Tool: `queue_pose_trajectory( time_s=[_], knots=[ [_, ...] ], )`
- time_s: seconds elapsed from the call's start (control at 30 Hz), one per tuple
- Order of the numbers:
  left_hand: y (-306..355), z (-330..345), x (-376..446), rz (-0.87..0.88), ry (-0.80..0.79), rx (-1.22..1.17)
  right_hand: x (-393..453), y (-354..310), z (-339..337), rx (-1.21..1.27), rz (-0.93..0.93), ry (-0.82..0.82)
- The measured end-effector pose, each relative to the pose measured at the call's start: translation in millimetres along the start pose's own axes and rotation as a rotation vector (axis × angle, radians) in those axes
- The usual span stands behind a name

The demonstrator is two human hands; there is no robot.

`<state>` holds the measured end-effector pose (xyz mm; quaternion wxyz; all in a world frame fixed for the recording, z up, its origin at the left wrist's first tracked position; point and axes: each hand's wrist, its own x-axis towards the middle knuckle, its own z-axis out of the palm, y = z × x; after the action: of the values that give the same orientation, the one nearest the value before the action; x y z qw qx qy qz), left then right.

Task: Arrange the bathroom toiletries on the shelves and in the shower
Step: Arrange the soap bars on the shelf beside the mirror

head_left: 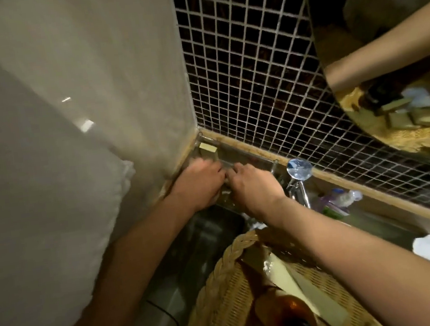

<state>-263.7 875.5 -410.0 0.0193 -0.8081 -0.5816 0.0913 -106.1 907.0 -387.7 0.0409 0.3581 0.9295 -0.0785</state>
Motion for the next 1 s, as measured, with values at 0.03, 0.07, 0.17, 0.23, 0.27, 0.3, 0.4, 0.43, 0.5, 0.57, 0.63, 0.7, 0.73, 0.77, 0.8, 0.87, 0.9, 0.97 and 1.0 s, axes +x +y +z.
queue_pose_trajectory(
  time_s=[0.03, 0.07, 0.17, 0.23, 0.27, 0.3, 0.4, 0.43, 0.5, 0.57, 0.63, 0.7, 0.73, 0.77, 0.8, 0.87, 0.9, 0.97, 1.0],
  knots=[
    [6, -10, -5, 0.015, 0.007, 0.016, -11, -2, -6, -0.005, -0.007, 0.008],
    [12, -20, -10, 0.021, 0.02, 0.01, -23, -3, -13, -0.009, -0.01, 0.015],
    [37, -50, -27, 0.031, 0.111, -0.018, -61, -5, -33, -0.059, -0.005, 0.048],
    [57, -67, -36, 0.045, 0.169, -0.008, -85, -5, -45, -0.094, 0.009, 0.074],
    [68, -76, -41, 0.056, 0.192, -0.003, -98, -5, -51, -0.106, 0.016, 0.095],
    [76, -83, -44, 0.064, 0.206, -0.012, -107, -4, -56, -0.107, 0.02, 0.112],
    [99, -100, -52, 0.079, 0.235, -0.038, -139, 1, -67, -0.084, 0.065, 0.141],
    [107, -105, -53, 0.087, 0.247, -0.038, -149, 4, -68, -0.089, 0.083, 0.146],
    [122, -110, -54, 0.123, 0.254, -0.055, -169, 9, -65, -0.101, 0.114, 0.139],
    [138, -111, -54, 0.161, 0.234, -0.105, -187, 14, -59, -0.092, 0.156, 0.122],
    [153, -105, -52, 0.195, 0.196, -0.149, -204, 20, -50, -0.074, 0.204, 0.093],
    [166, -96, -49, 0.239, 0.153, -0.157, -218, 27, -38, -0.049, 0.238, 0.044],
    [170, -91, -47, 0.263, 0.133, -0.154, -223, 30, -31, -0.035, 0.251, 0.011],
    [174, -85, -46, 0.282, 0.106, -0.158, -228, 34, -25, -0.022, 0.262, -0.023],
    [177, -80, -45, 0.29, 0.068, -0.181, -231, 38, -18, -0.01, 0.276, -0.05],
    [183, -70, -43, 0.295, -0.017, -0.248, -238, 45, -4, 0.014, 0.305, -0.092],
    [185, -65, -42, 0.297, -0.046, -0.275, -240, 48, 3, 0.024, 0.317, -0.108],
    [186, -56, -38, 0.299, -0.079, -0.331, -242, 51, 19, 0.041, 0.329, -0.132],
    [185, -54, -36, 0.298, -0.087, -0.357, -241, 52, 27, 0.042, 0.327, -0.143]
  ],
)
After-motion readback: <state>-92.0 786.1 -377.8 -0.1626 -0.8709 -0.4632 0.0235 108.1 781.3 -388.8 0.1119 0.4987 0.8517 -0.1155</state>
